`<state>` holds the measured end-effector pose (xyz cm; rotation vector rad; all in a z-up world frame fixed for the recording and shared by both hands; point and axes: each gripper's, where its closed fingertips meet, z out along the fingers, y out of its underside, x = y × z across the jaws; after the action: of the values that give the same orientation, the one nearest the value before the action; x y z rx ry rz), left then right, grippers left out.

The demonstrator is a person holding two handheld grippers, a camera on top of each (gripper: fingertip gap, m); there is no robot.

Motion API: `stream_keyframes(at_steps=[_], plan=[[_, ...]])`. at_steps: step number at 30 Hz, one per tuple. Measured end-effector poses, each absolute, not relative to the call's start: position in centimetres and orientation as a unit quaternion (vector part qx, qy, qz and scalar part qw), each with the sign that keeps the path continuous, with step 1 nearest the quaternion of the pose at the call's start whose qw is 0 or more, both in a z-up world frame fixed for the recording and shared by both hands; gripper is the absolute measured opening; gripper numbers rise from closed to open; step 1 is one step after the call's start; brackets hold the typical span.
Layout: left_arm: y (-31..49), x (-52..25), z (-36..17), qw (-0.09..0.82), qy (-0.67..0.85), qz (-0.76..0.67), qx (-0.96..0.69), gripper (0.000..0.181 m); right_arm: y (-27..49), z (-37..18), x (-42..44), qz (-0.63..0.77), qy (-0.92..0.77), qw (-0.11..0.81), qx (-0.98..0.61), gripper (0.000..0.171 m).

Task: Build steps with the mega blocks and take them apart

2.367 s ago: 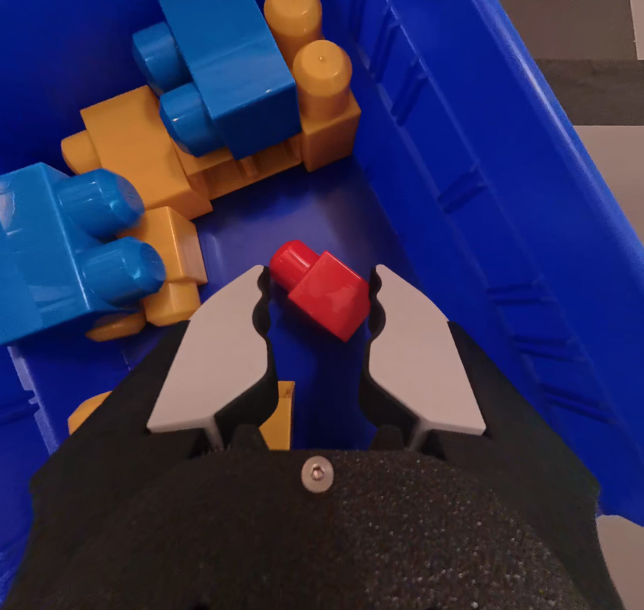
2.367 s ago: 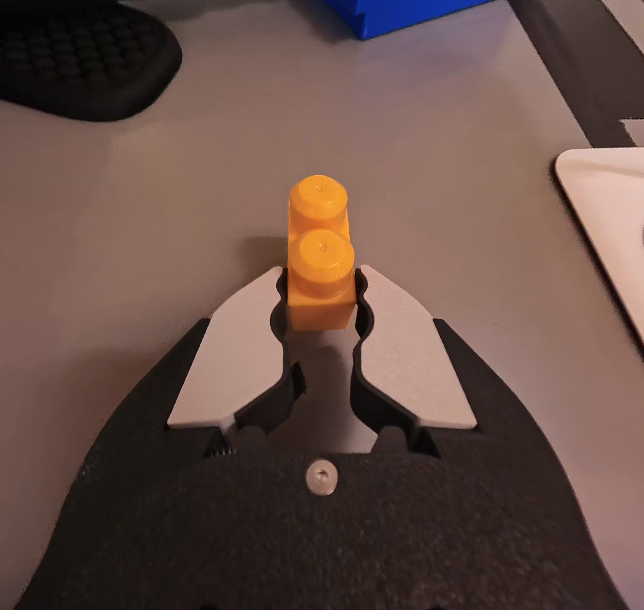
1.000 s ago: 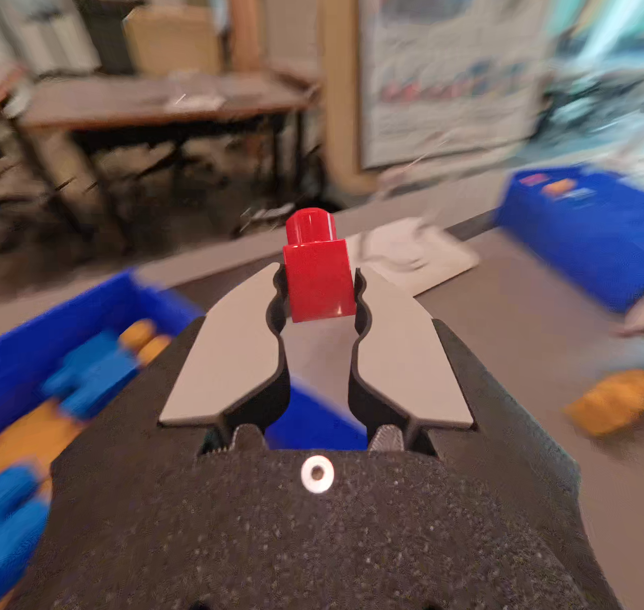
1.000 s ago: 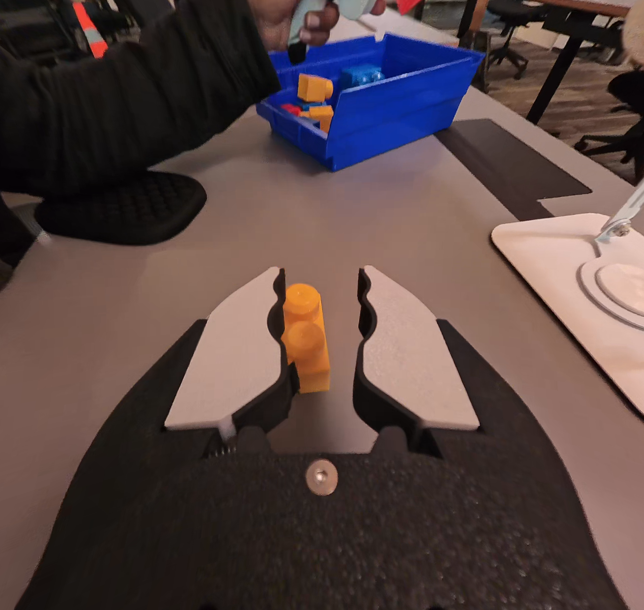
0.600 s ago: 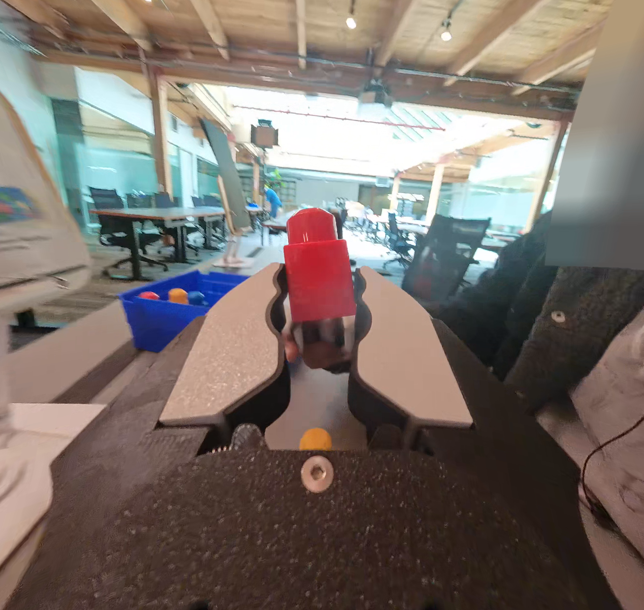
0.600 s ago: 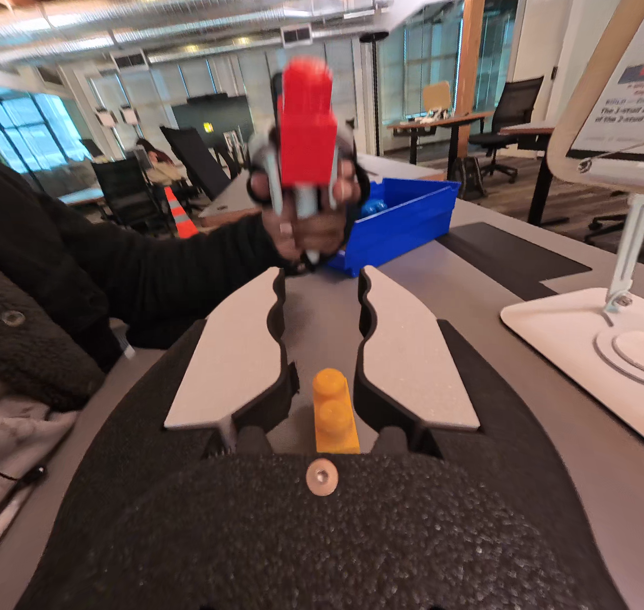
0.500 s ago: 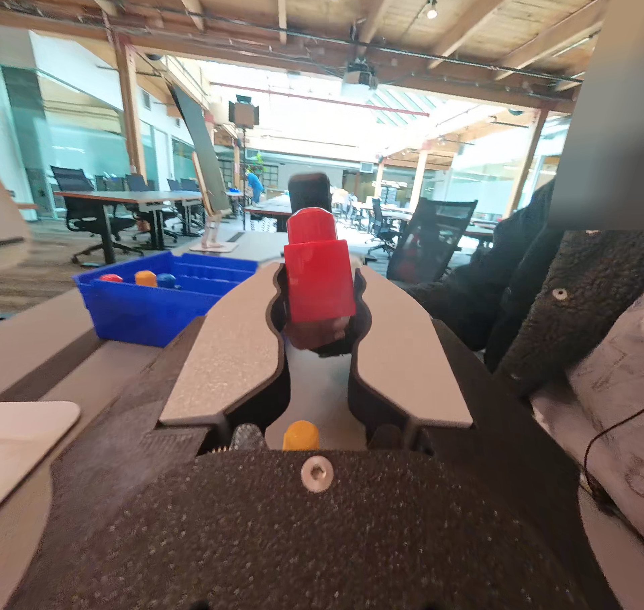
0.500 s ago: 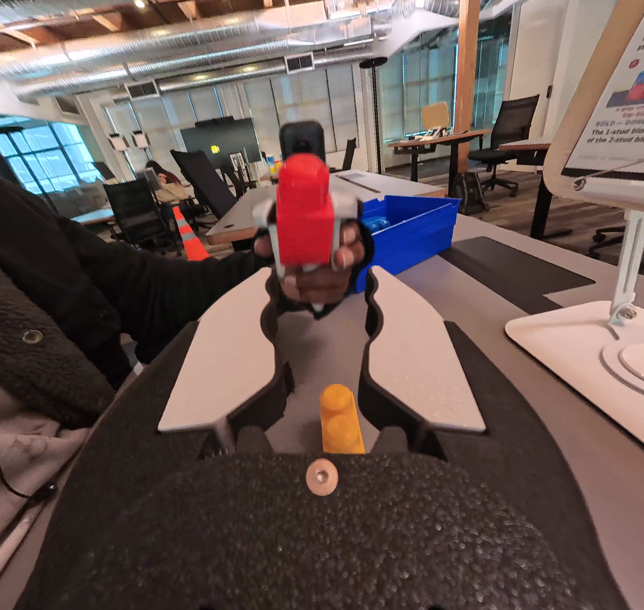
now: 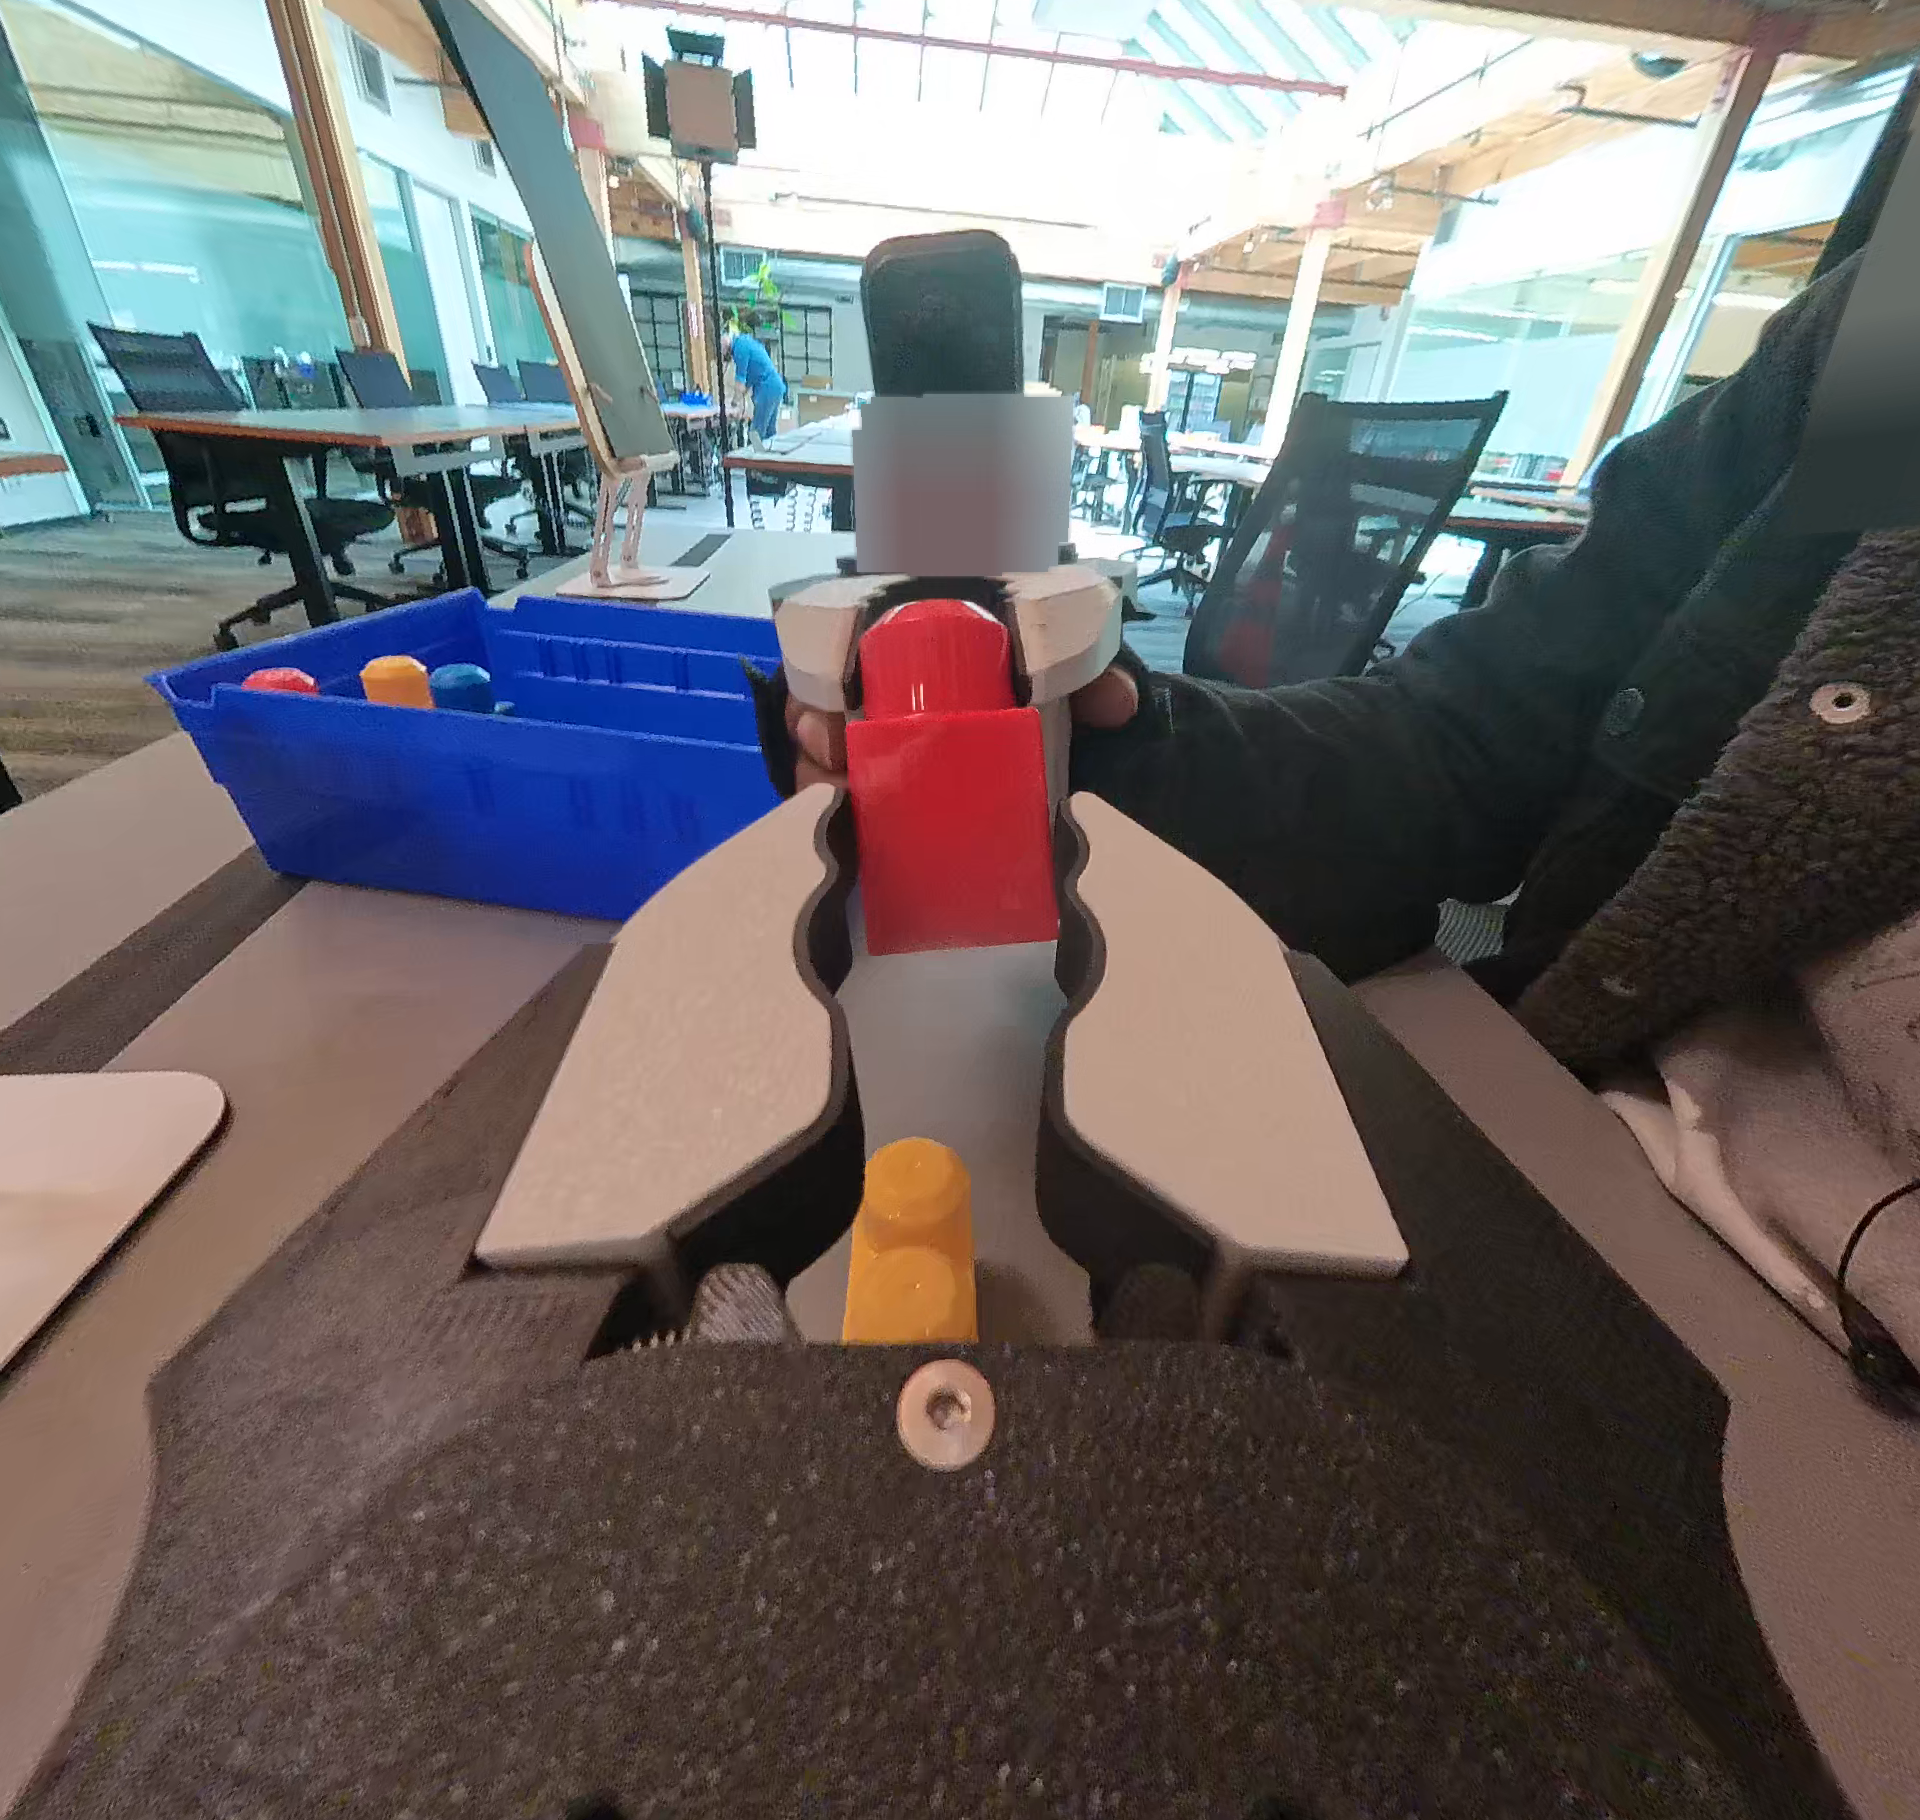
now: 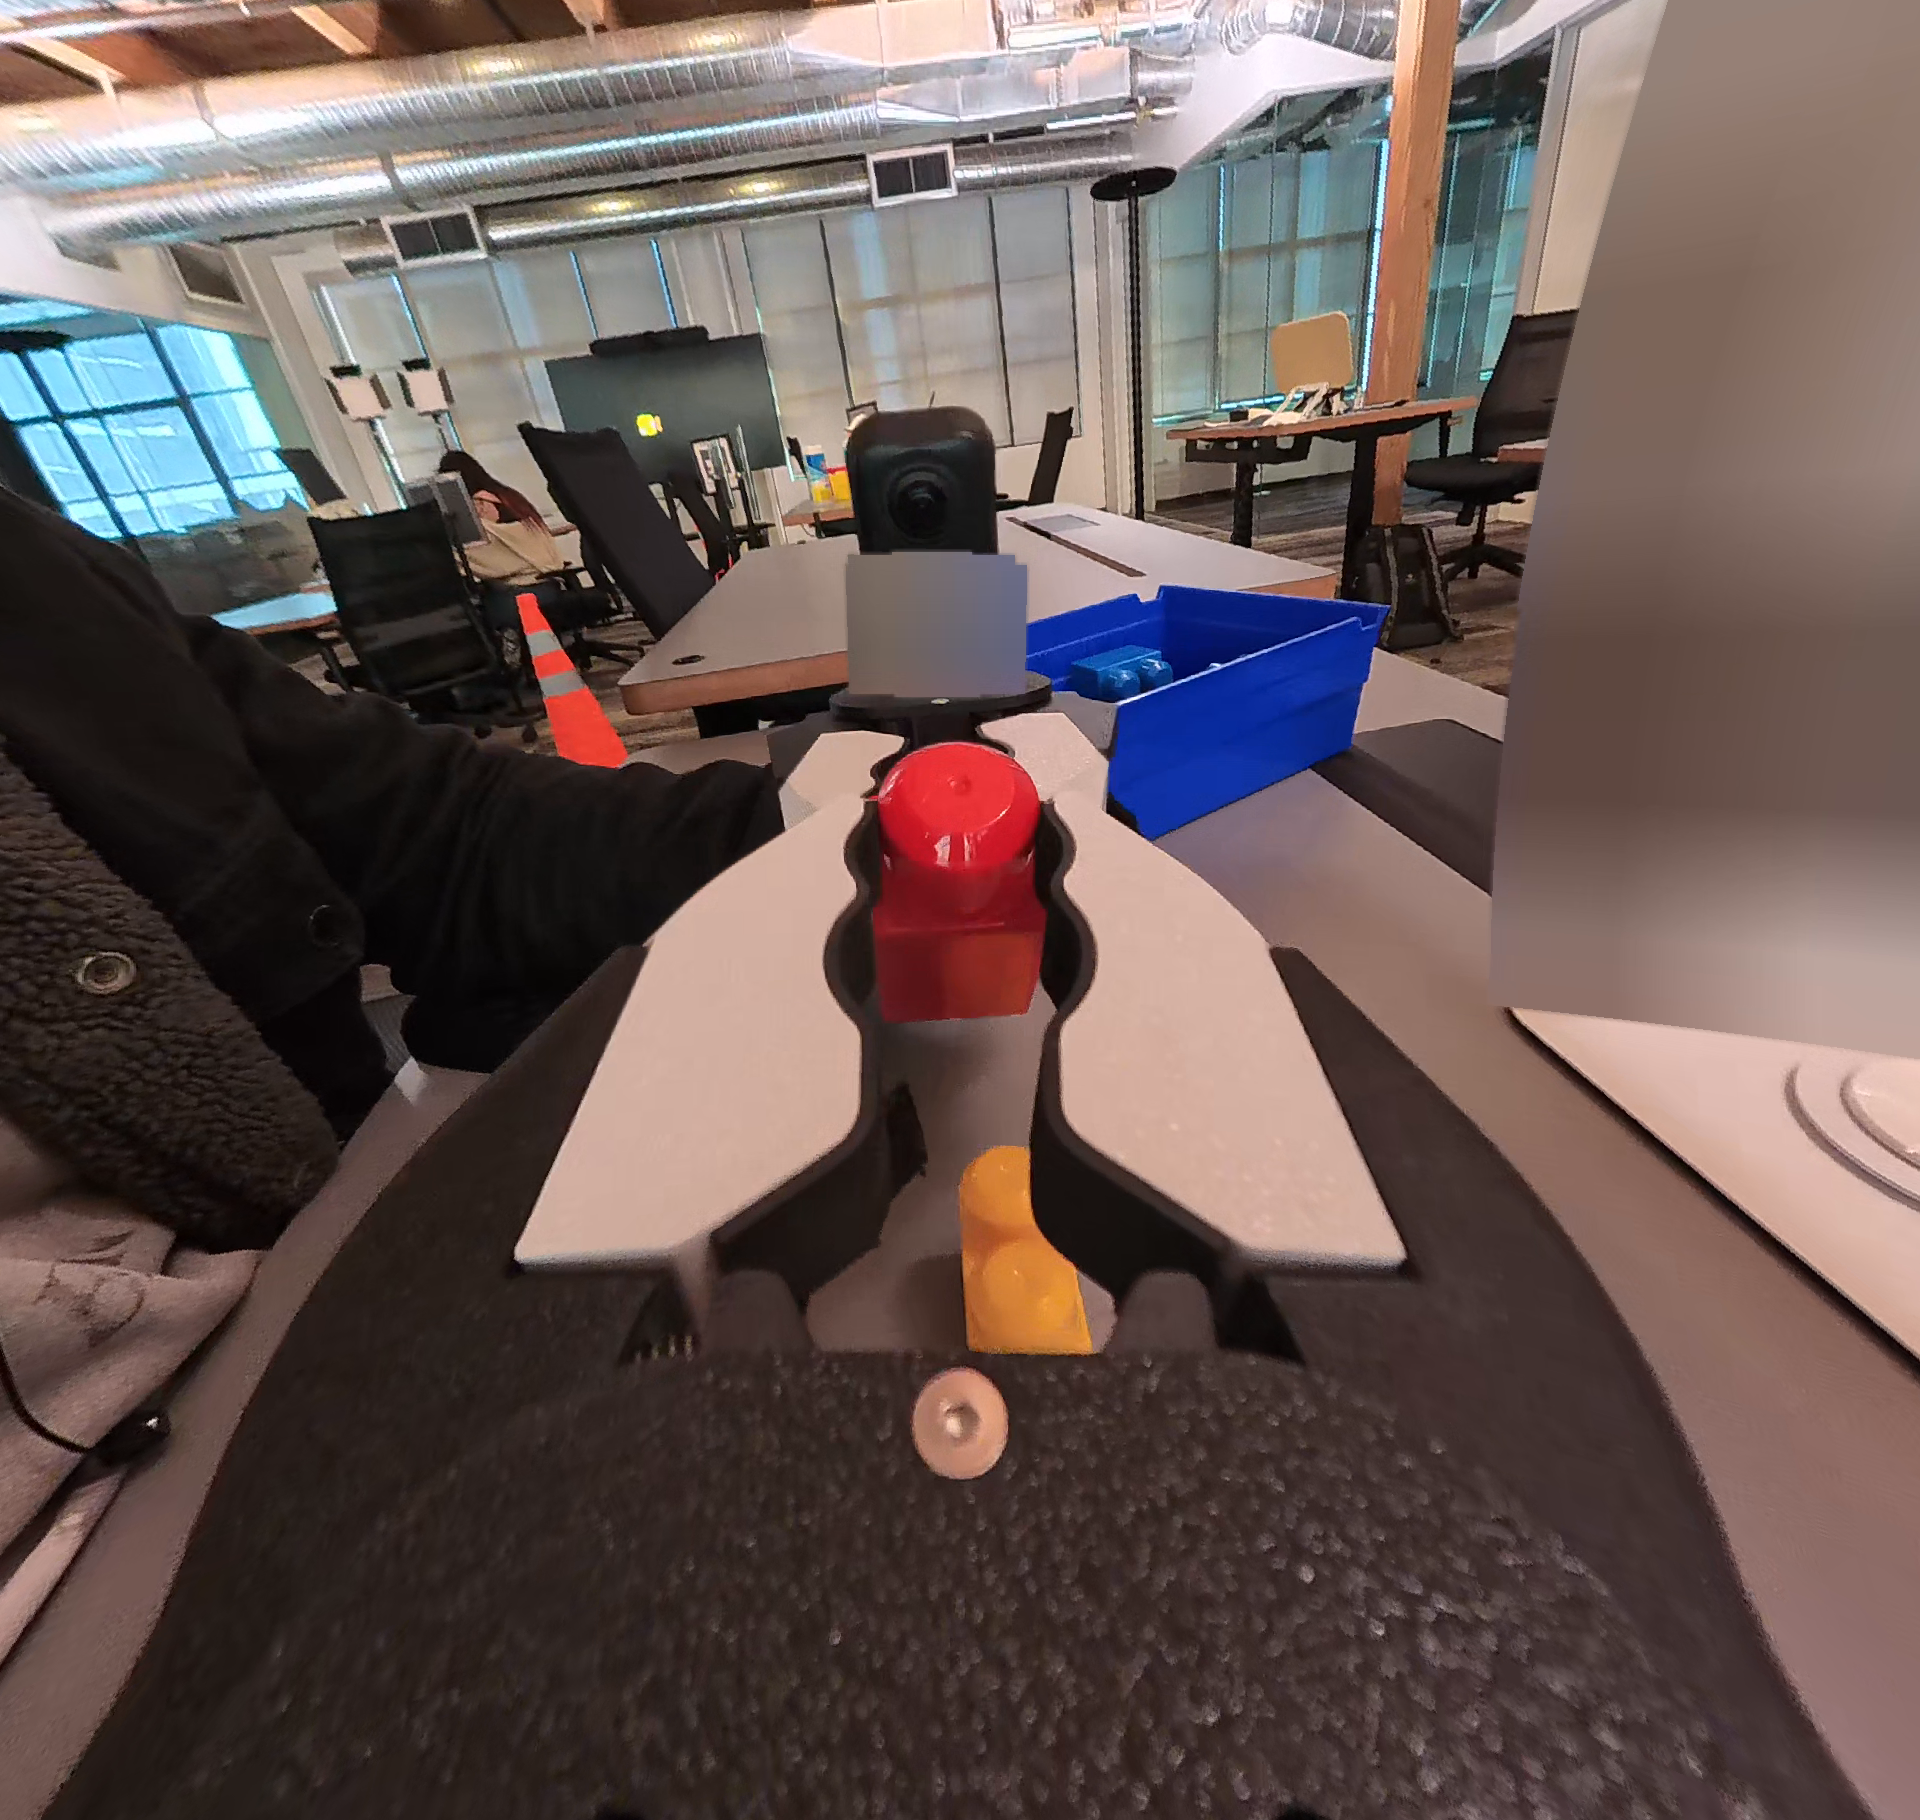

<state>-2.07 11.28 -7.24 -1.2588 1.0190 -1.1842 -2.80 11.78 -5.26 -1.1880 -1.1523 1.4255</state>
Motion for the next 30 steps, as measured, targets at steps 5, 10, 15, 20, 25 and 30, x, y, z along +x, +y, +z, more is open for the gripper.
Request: stream_keyframes(at_steps=[5,10,15,20,25,30], plan=[[12.8,-3.2,-9.9,0.495,0.450,-0.438,-0.600,0.056,12.9,-5.5,-2.2,0.558,-0.467,0.473,-0.497,0.028],[12.7,-4.9,-16.7,0.376,0.521,-0.340,-0.687,0.069,14.5,-6.0,-1.3,0.529,-0.466,0.486,-0.517,0.028],[11.1,-4.2,-21.3,0.273,0.566,-0.282,-0.725,0.065,15.2,-6.8,-1.3,0.517,-0.464,0.483,-0.533,0.028],[11.3,-4.3,-22.8,0.251,0.581,-0.217,-0.743,0.057,15.1,-7.5,-1.5,0.508,-0.474,0.475,-0.539,0.028],[11.3,-4.1,-23.1,0.251,0.588,-0.199,-0.742,0.053,15.0,-7.9,-1.6,0.503,-0.483,0.468,-0.543,0.028],[11.3,-3.8,-23.6,0.252,0.590,-0.194,-0.742,0.051,15.0,-7.8,-1.5,0.505,-0.482,0.468,-0.542,0.028]])
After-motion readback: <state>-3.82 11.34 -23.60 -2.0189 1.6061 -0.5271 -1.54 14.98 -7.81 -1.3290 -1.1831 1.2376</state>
